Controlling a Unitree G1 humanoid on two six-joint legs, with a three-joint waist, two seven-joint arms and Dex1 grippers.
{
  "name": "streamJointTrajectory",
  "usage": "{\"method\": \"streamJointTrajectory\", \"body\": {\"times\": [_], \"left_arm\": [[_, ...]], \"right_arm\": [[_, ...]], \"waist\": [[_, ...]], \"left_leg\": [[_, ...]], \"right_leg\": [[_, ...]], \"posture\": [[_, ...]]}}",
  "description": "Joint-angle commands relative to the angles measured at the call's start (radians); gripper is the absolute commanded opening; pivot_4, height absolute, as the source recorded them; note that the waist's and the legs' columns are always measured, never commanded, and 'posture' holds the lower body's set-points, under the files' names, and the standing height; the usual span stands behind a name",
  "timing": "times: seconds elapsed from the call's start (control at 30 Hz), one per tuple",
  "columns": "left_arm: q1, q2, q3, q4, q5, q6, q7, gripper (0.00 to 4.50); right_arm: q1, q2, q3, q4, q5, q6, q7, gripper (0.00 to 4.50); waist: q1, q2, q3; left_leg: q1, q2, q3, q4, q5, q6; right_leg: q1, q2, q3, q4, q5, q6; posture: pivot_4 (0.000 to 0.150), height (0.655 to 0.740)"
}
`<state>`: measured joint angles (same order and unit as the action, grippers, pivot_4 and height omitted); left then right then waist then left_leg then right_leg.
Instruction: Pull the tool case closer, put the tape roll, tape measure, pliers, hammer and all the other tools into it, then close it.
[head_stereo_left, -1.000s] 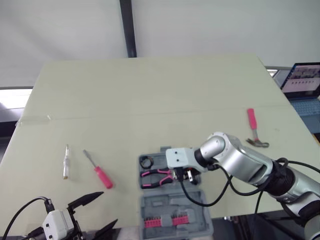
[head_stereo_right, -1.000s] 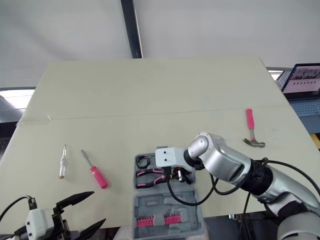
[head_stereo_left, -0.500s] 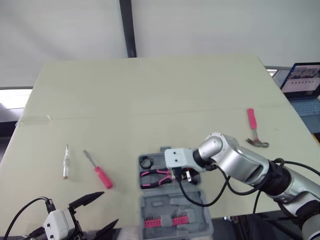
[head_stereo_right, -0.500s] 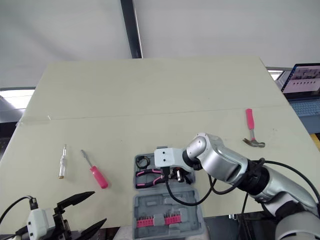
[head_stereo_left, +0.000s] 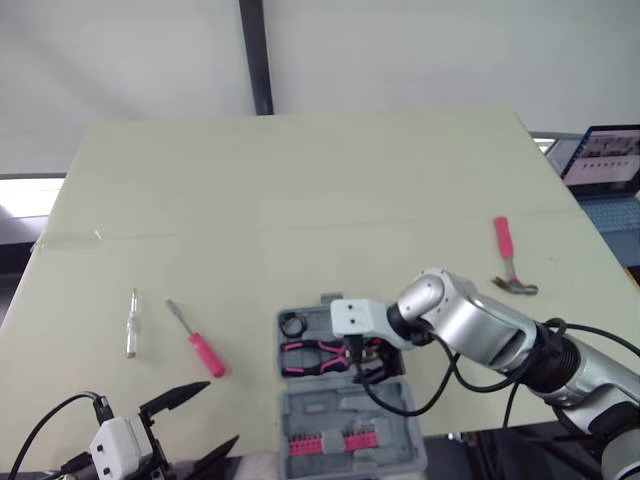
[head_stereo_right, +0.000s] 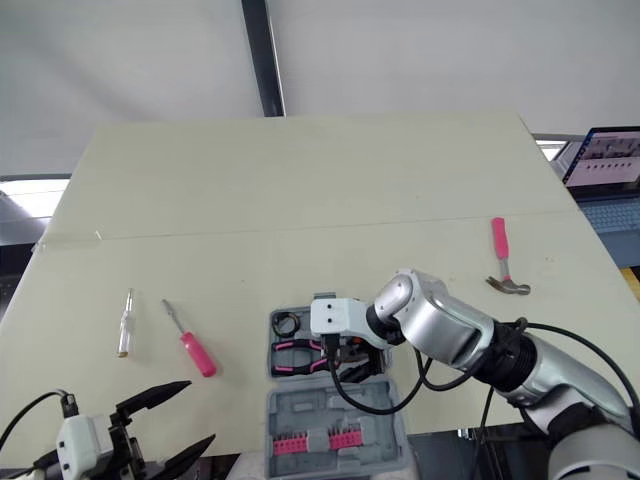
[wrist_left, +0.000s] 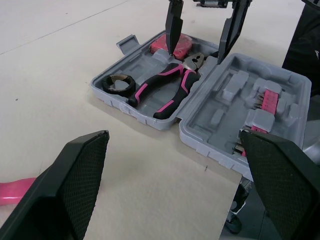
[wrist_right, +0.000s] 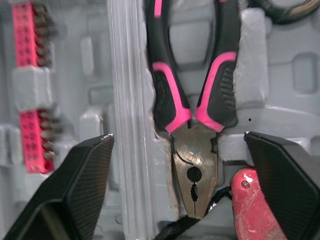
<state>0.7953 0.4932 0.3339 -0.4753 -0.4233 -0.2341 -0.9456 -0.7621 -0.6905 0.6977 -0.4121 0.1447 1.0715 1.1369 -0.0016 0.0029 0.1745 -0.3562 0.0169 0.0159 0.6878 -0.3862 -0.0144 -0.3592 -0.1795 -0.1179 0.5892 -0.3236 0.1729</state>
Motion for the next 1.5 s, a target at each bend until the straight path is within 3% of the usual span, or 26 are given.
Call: {"method": "streamJointTrajectory", "body": {"times": [0.03, 0.27, 0.63, 1.5], "left_arm": [[0.004, 0.006, -0.009, -0.044, 0.008, 0.005, 0.018, 4.5], [-0.004, 0.013, -0.019, -0.057, 0.009, 0.018, 0.029, 4.5], [-0.011, 0.021, -0.037, -0.069, 0.013, 0.028, 0.043, 4.5], [-0.022, 0.041, -0.042, -0.109, 0.008, 0.064, 0.058, 4.5]], "right_arm": [[0.105, 0.059, -0.195, -0.018, 0.094, -0.077, -0.056, 3.56], [0.295, 0.093, -0.331, 0.02, 0.158, -0.314, -0.059, 0.05], [0.37, 0.143, -0.304, 0.195, 0.084, -0.489, -0.115, 0.05], [0.406, 0.156, -0.247, 0.259, 0.045, -0.489, -0.101, 0.05]], "waist": [[0.001, -0.001, -0.001], [0.001, -0.001, -0.001], [0.0, -0.001, -0.001], [0.001, -0.001, -0.001]], "left_leg": [[0.0, 0.0, 0.0, 0.0, 0.0, 0.0], [0.0, 0.0, 0.0, 0.0, 0.0, 0.0], [0.001, 0.0, 0.001, 0.0, 0.0, 0.0], [0.001, 0.0, 0.001, 0.0, 0.0, 0.0]], "right_leg": [[0.0, 0.0, 0.0, 0.0, 0.0, 0.0], [0.0, 0.0, 0.0, 0.0, 0.0, 0.0], [0.001, 0.0, 0.0, 0.001, 0.0, 0.0], [0.001, 0.0, 0.0, 0.001, 0.0, 0.0]], "posture": [[0.15, 0.74], [0.15, 0.74], [0.15, 0.74], [0.15, 0.74]]}}
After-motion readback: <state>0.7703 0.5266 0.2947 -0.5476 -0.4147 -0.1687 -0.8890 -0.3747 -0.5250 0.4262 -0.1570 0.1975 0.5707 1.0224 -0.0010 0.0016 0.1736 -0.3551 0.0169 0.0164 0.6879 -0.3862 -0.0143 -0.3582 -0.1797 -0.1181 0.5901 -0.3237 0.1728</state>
